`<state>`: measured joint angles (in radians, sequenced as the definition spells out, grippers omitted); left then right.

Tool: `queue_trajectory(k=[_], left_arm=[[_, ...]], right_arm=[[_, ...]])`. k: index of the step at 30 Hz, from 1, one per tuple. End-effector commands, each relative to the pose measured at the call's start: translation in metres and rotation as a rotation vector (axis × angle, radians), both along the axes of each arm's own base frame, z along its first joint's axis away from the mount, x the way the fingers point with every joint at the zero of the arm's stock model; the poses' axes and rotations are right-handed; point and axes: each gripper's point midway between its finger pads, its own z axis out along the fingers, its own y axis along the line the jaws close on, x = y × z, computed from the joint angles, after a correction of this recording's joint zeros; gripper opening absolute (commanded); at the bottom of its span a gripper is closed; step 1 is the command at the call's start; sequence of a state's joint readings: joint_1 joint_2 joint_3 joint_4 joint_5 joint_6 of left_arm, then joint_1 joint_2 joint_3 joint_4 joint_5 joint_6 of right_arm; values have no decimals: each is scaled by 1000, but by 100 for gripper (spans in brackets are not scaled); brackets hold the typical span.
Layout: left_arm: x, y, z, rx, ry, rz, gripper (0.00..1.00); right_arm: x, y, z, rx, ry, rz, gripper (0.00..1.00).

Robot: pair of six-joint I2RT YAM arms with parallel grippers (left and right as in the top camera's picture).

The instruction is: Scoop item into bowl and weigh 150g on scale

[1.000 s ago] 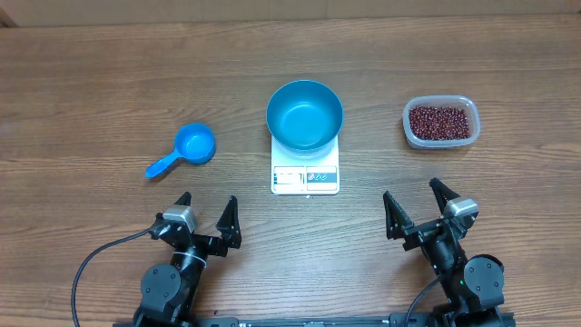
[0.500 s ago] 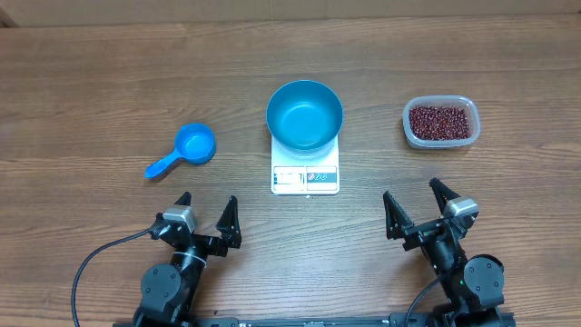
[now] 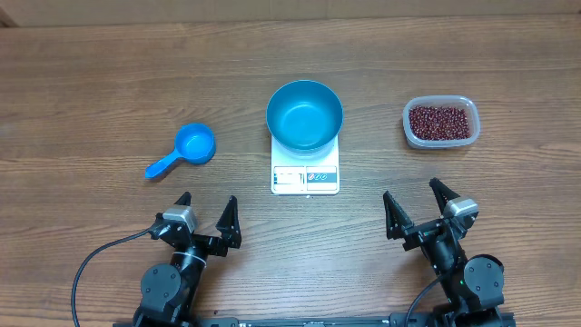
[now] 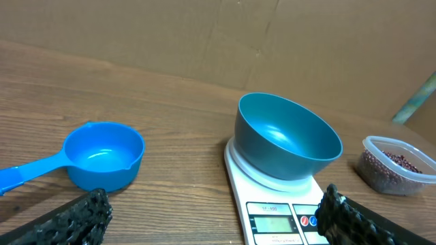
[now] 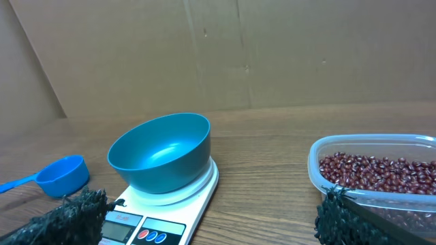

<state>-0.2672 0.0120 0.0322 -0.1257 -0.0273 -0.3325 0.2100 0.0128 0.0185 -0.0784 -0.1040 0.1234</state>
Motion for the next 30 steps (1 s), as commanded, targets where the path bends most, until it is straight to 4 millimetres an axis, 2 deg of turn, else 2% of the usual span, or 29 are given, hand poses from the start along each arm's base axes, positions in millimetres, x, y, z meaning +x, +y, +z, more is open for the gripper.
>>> queue_trajectory(k=[1, 7, 10, 13, 20, 24, 30], left_arm=[[1, 2, 1, 18, -14, 8, 100], [-7, -22, 4, 0, -18, -135, 100], [-11, -27, 14, -2, -36, -174, 100], [-15, -25, 36, 66, -69, -173, 99], [-16, 1, 87, 306, -17, -62, 100], [-8, 12, 123, 411, 28, -11, 100], [9, 41, 183, 490, 135, 157, 100]], right_arm=[[1, -2, -2, 5, -4, -10, 100], [1, -2, -2, 5, -4, -9, 100], [1, -2, -2, 5, -4, -9, 100], [1, -2, -2, 5, -4, -9, 100], [1, -2, -2, 5, -4, -10, 100], [1, -2, -2, 5, -4, -10, 100], [1, -2, -2, 5, -4, -10, 100]])
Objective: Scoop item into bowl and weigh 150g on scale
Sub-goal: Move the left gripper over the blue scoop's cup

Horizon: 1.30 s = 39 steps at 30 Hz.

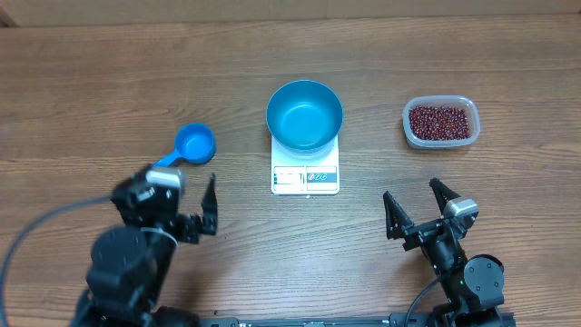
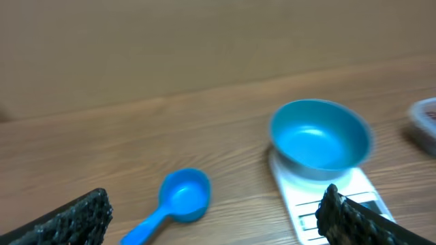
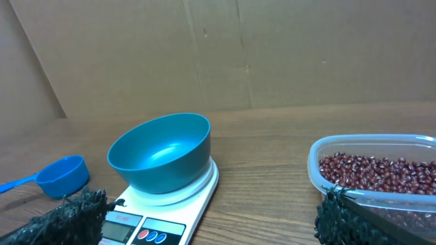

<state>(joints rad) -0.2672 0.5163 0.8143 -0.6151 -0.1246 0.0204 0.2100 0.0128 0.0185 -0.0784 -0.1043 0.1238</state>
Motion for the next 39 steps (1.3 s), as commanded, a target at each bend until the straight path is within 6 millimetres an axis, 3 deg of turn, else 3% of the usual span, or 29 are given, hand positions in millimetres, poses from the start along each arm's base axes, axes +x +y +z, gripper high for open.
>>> queue_trajectory(k=[1, 8, 13, 16, 21, 27, 39], left_arm=[[12, 26, 51, 94, -12, 143, 100], [26, 34, 123, 138, -2, 198, 100], [34, 39, 138, 162, 101, 216, 100], [42, 38, 124, 151, 221, 178, 100], [61, 43, 79, 35, 451, 99, 100], [74, 77, 27, 45, 674, 183, 100], [102, 95, -24, 99, 845, 237, 99]], right_arm=[[1, -2, -2, 4, -4, -10, 100], [1, -2, -2, 4, -4, -10, 100], [1, -2, -2, 4, -4, -10, 100], [1, -2, -2, 4, -4, -10, 100], [1, -2, -2, 4, -4, -10, 100], [1, -2, -2, 4, -4, -10, 100], [1, -2, -2, 4, -4, -10, 100]])
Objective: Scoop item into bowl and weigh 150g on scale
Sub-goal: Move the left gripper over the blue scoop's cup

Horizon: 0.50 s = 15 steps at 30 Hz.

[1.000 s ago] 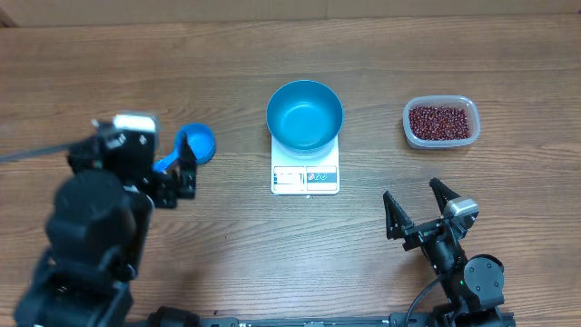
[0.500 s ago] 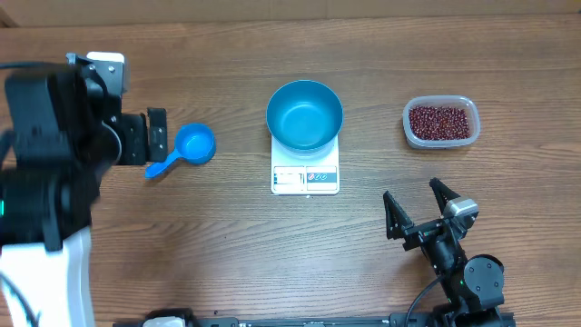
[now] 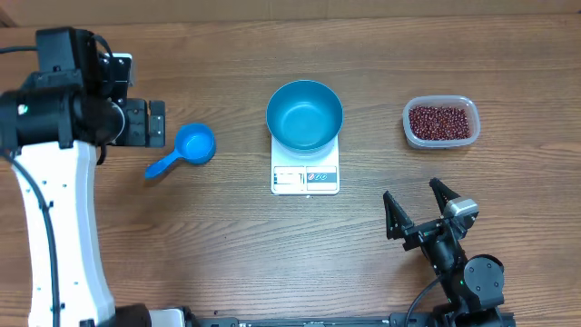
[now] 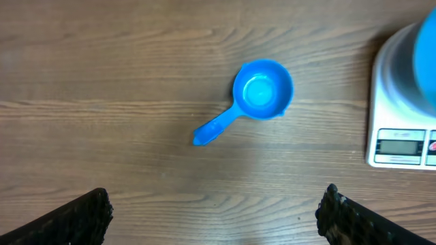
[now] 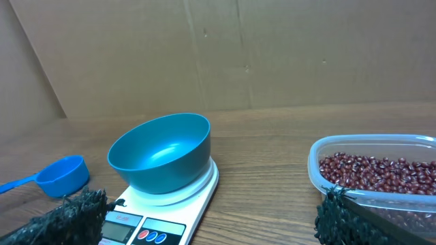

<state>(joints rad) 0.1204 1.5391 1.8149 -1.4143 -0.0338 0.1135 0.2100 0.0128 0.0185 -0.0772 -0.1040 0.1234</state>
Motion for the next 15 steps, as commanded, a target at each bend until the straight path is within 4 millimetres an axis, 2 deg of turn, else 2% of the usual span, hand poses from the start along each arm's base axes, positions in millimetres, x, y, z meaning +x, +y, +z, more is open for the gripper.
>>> queue_trajectory(k=[1, 6, 11, 15], left_arm=[[9, 7, -9, 24, 32, -5, 100], [22, 7, -30, 10, 87, -9, 100], [28, -12, -53, -81, 152, -121, 100], [28, -12, -73, -87, 194, -130, 100]], right_arm=[[1, -2, -2, 4, -3, -9, 100], [1, -2, -2, 4, -3, -10, 100], [1, -2, -2, 4, -3, -9, 100], [1, -2, -2, 4, -3, -10, 100]])
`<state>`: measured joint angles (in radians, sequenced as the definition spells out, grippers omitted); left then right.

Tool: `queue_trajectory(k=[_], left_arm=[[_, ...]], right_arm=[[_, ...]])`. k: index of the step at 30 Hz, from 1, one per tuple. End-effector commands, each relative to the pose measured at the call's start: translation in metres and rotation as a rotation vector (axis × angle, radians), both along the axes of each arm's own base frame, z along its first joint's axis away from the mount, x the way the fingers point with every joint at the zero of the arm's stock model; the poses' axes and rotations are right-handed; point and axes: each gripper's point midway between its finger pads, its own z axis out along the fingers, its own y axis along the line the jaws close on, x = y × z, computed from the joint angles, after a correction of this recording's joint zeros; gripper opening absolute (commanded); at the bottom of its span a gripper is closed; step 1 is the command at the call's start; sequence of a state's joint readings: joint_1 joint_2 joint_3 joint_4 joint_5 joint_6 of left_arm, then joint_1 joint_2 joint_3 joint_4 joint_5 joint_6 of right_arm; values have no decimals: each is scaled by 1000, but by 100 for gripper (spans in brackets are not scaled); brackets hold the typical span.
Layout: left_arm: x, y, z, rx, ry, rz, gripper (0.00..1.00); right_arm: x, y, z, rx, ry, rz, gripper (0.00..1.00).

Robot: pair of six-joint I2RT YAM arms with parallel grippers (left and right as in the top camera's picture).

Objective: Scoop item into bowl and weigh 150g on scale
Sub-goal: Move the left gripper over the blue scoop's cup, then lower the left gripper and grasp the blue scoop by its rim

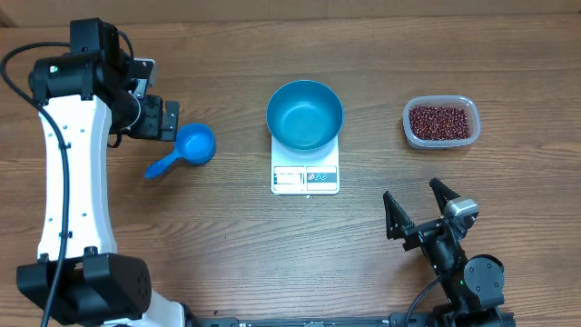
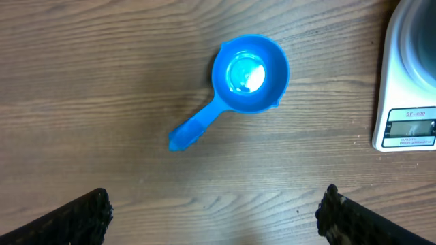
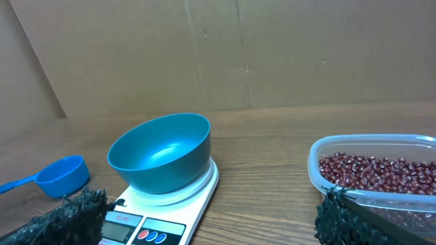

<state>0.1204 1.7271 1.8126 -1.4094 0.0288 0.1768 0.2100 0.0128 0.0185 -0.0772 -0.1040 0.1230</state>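
A blue scoop lies on the table left of the scale, handle pointing front-left; the left wrist view looks straight down on the scoop. An empty blue bowl sits on the white scale. A clear container of red beans stands at the right. My left gripper hangs open above the table, just left of the scoop's cup, holding nothing. My right gripper rests open near the front edge, facing the bowl and the beans.
A cardboard wall closes off the far side of the wooden table. The left arm's white links reach over the table's left side. The scale's display shows at the right edge of the left wrist view.
My left gripper has shifted a little right toward the scoop and come lower; the scoop looks bigger in its wrist view. The right arm, scoop, bowl and beans have not moved.
Both grippers first rested open at the front edge. Then the left arm was raised and turned toward the scoop. Later it was high over the table's left side, looking down on the scoop, and now it hangs closer beside it. The right arm stayed still.
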Motion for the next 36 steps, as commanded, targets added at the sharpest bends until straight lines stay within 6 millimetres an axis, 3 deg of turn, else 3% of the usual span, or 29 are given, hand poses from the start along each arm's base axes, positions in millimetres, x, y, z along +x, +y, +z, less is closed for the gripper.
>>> queue_trajectory(k=[1, 8, 16, 29, 36], left_arm=[[0, -4, -16, -26, 22, -46, 100], [-3, 18, -70, 92, 73, -6, 99], [8, 19, -102, 133, 36, -154, 100], [12, 17, -125, 178, 22, -381, 99], [4, 6, -135, 127, 39, -478, 99]], right_arm=[[1, -2, -2, 5, -3, -9, 100], [1, -2, -2, 5, -3, -10, 100], [1, -2, -2, 5, -3, -10, 100], [1, -2, -2, 5, -3, -10, 100], [1, -2, -2, 5, -3, -9, 100]])
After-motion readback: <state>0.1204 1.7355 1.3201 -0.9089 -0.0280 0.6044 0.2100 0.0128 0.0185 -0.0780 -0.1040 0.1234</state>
